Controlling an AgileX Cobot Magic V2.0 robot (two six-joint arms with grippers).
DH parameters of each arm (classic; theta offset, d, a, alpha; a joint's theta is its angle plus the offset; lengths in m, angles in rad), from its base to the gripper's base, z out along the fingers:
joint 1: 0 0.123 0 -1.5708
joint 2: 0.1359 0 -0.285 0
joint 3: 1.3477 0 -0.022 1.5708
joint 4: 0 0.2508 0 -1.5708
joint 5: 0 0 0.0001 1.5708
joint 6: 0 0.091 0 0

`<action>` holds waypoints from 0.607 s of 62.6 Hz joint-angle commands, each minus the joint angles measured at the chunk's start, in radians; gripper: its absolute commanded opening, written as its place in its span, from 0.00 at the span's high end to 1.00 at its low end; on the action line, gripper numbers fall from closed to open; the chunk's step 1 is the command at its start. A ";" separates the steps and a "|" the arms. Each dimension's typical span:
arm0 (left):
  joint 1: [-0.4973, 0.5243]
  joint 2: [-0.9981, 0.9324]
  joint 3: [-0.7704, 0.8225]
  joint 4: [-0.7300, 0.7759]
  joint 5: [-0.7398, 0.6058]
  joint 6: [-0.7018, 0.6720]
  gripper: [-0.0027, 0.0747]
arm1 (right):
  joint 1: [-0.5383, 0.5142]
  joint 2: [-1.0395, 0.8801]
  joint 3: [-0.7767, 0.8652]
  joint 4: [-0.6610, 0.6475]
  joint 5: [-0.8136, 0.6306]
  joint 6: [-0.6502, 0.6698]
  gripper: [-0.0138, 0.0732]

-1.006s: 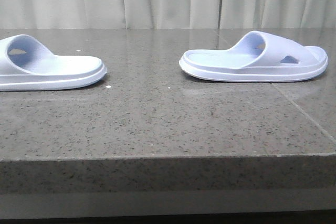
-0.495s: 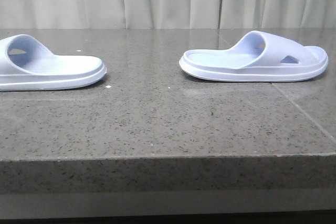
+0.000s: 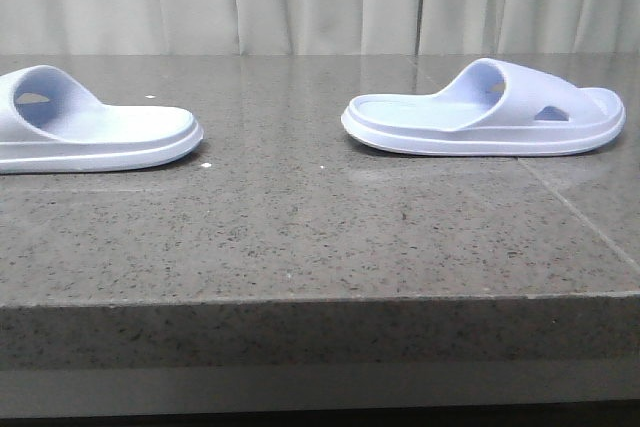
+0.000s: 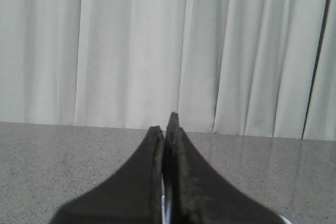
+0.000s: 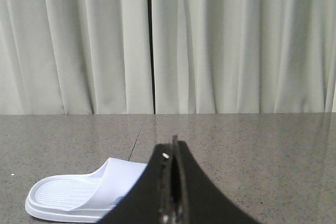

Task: Insert blue slippers together front up

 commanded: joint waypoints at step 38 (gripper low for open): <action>-0.005 0.454 -0.230 -0.009 0.295 -0.006 0.99 | -0.006 0.427 -0.217 -0.012 0.332 -0.004 0.98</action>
